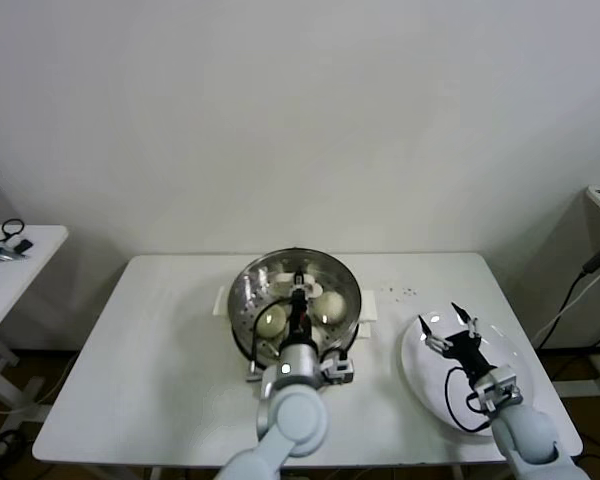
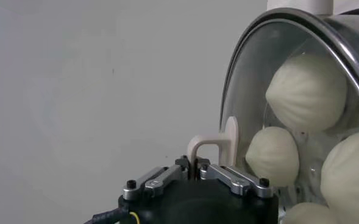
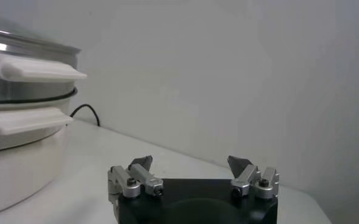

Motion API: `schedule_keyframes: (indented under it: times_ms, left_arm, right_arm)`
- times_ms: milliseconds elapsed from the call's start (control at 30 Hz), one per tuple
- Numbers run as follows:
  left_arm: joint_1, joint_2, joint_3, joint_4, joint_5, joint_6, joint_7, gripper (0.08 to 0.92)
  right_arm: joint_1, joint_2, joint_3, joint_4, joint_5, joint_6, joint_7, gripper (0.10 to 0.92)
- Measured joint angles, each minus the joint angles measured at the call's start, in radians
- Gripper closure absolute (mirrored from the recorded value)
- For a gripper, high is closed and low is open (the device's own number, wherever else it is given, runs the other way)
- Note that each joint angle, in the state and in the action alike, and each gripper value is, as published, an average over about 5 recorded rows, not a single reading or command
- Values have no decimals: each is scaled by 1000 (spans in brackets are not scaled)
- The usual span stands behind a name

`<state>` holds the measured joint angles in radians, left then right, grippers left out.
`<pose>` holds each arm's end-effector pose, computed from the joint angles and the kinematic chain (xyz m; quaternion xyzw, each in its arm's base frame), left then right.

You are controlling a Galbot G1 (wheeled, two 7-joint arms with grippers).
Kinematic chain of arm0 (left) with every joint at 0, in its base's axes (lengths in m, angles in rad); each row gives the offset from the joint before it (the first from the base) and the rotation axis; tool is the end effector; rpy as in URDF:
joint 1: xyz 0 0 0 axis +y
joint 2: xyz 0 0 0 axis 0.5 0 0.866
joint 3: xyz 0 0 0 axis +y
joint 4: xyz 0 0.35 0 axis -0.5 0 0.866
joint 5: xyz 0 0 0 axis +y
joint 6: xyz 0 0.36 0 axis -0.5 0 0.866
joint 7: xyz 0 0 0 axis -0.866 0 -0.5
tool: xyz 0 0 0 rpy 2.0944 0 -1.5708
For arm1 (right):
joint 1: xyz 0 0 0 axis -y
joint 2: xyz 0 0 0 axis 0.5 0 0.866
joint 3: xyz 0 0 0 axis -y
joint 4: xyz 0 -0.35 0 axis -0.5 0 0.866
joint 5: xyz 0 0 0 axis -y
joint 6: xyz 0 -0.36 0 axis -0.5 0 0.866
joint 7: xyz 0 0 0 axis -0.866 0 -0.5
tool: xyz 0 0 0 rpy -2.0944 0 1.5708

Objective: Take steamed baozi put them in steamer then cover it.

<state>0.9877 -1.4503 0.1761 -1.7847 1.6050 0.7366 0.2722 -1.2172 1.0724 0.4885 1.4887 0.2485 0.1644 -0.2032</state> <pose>0.2864 -0.1920 -0.2823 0.0009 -0.7069 -0.7070 0.0201 0.2960 -0.1704 -0.3951 0.1226 -0.9836 0.1178 0.0596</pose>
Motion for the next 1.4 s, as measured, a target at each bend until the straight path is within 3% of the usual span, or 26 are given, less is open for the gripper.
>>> schedule_keyframes:
  times_ms: [400,1133,1233,1400]
  left_arm:
    - [10,13,-6,2,-21,-1,-30,841]
    - [93,108,-18,-203,-108,0,2,236]
    - [118,131,-30,-244,-126,0,-1,188]
    - [162,174,-63,-312,-170,0,-27,178]
  right_arm:
    - [6,-10,-1,8,2,-8,0,203]
    - [5,-23,6,34,17,-81,-2,203]
    - [7,-24,6,36,12,-95,0,203]
    - [8,-23,9,40,8,-110,-2,203]
